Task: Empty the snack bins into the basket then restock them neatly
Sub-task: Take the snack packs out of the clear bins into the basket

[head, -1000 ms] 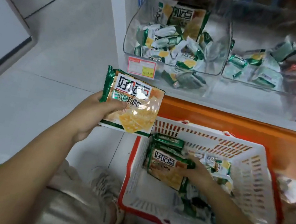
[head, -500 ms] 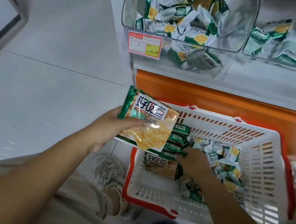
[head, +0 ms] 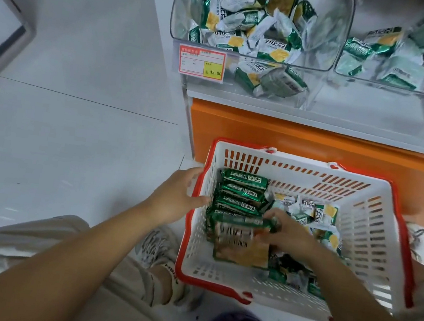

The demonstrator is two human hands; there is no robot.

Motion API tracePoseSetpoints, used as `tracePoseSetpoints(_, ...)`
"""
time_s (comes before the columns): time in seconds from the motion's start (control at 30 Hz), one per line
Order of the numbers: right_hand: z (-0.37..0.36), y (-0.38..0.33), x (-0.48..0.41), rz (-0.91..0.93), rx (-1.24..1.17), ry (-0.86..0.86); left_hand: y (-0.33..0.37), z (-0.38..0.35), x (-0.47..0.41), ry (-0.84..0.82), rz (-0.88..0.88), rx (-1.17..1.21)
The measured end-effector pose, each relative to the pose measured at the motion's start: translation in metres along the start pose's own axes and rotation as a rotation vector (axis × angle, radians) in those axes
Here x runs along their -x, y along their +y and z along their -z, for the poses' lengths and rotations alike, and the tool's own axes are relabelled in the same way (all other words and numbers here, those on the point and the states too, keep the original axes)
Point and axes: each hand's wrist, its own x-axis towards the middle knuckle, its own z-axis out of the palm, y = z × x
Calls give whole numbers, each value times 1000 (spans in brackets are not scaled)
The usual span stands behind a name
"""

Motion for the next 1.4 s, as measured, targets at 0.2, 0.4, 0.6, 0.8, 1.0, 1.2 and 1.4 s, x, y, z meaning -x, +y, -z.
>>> tracePoseSetpoints(0.2,-61,30,-18,-57,13,-17,-11,-10,0,-96,69,20)
tracePoseSetpoints(0.4,-39,35,-19,-58,-41,220,1,2,3,-103,70,-10)
tracePoseSetpoints(0.6,44,-76,37,401,-182,498,66,61,10,107,-164,9)
tracePoseSetpoints(0.8,117,-196,87,775,-161,580,137,125,10,434,-416,93)
tracePoseSetpoints(1.0,194,-282,25,723,213,610,157,161,-16,564,-453,146)
tracePoseSetpoints(1.2,236,-338,-47,521,451,643,149,179,-45,592,-426,172)
tracePoseSetpoints(1.4,248,-358,-94,393,676,761,140,185,-53,586,-409,229)
